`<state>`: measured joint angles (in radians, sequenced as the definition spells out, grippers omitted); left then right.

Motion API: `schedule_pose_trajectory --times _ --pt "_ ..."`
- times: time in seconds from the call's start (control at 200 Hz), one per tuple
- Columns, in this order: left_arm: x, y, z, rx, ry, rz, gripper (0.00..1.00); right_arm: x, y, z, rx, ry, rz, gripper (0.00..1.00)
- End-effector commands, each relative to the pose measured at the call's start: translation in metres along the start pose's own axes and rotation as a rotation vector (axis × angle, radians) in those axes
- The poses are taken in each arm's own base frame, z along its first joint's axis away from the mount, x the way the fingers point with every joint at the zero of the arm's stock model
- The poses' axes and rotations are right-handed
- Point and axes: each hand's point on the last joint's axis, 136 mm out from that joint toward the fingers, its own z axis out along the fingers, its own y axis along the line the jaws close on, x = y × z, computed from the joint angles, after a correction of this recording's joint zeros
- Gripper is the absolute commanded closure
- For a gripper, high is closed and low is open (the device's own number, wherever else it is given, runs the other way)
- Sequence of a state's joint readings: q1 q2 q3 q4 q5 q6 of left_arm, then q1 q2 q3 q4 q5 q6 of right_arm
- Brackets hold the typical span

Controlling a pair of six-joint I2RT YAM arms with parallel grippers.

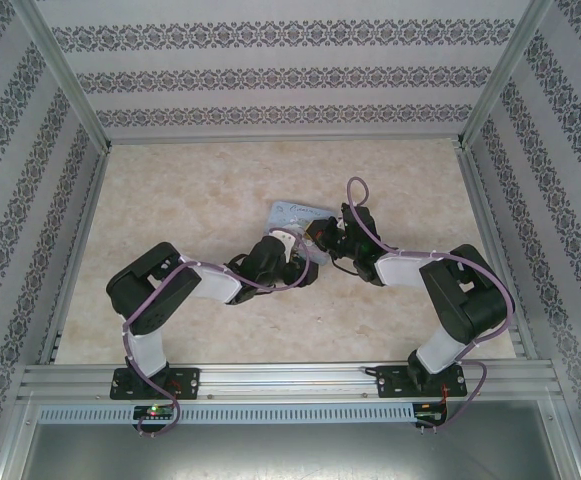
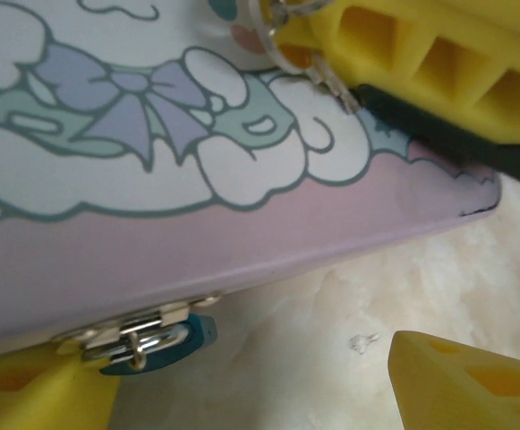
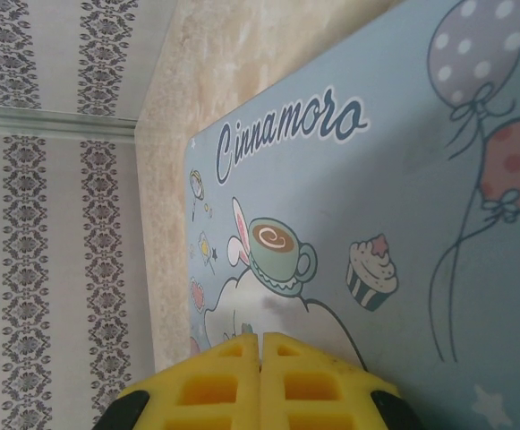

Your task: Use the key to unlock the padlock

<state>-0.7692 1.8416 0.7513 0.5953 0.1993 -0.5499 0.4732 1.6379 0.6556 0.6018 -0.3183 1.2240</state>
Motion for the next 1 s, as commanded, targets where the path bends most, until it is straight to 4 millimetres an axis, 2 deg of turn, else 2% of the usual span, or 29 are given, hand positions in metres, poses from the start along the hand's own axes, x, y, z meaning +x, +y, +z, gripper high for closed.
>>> schedule_pose_trajectory --times 0.0,0.2,0.665,0.994 --pt "-0.005 -0.022 0.000 0.130 -0.021 -0.083 0.22 0.001 -0.008 0.001 0.020 -0.001 0.006 1.00" --pt "-0.015 -0.028 -0.005 0.180 -0.072 -0.163 0.22 0.001 -0.010 0.000 0.024 -0.001 0.008 1.00" --pt "-0.017 -0.014 -0.006 0.212 -0.174 -0.384 0.24 0.001 -0.010 0.000 0.023 -0.001 0.011 1.00" --pt "-0.013 -0.001 -0.003 0.204 -0.227 -0.509 0.34 0.000 -0.008 -0.001 0.017 -0.005 0.010 1.00"
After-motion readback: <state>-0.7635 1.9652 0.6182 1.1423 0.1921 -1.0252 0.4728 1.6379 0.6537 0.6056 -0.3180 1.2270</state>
